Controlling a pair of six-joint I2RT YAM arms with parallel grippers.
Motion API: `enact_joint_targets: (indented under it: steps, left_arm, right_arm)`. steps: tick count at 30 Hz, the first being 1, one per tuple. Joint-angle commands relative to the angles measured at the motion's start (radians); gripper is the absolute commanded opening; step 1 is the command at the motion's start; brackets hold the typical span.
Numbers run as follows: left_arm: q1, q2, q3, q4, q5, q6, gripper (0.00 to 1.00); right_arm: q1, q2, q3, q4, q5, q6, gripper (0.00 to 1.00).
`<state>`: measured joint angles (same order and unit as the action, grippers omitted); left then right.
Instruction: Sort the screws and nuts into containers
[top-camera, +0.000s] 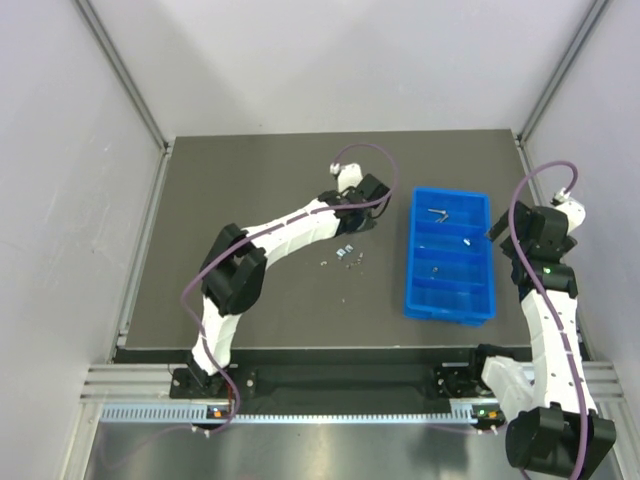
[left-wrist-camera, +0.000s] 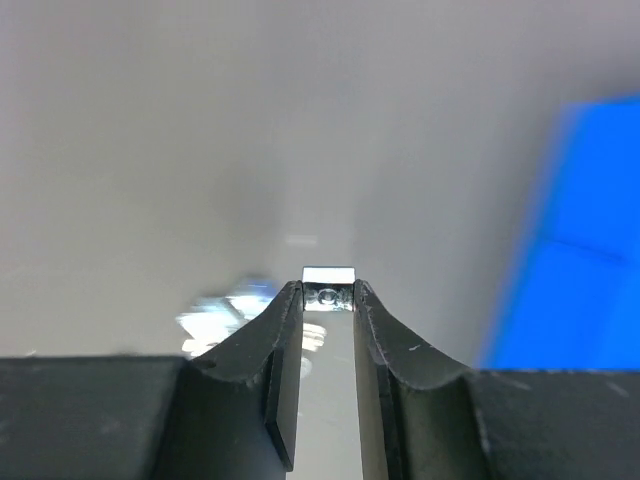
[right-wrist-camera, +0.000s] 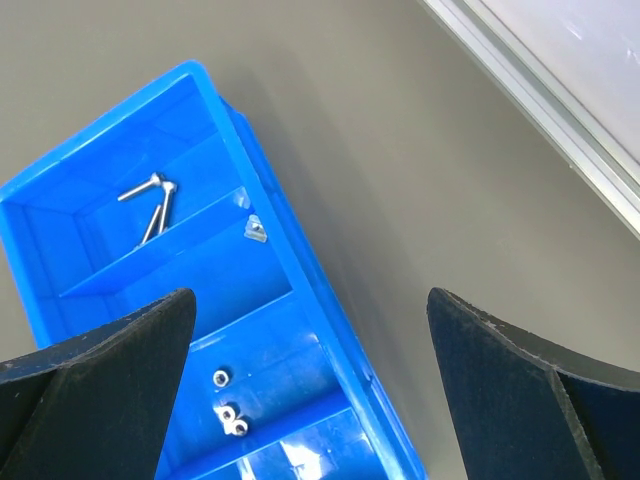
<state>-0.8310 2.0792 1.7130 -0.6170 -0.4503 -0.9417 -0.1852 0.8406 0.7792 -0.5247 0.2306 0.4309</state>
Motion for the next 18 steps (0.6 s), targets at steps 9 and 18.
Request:
enact_joint_targets:
  steps: [9, 18]
  left_arm:
    - [-0.178, 0.097, 0.22, 0.399, 0.136, 0.251, 0.2]
    - [-0.22, 0.228, 0.289, 0.528, 0.099, 0.285, 0.21]
  right_arm:
    - [0.001, -0.018, 0.066, -0.058, 0.139, 0.019, 1.0]
    - [-0.003, -0.06, 0.061, -0.057, 0.139, 0.003, 1.0]
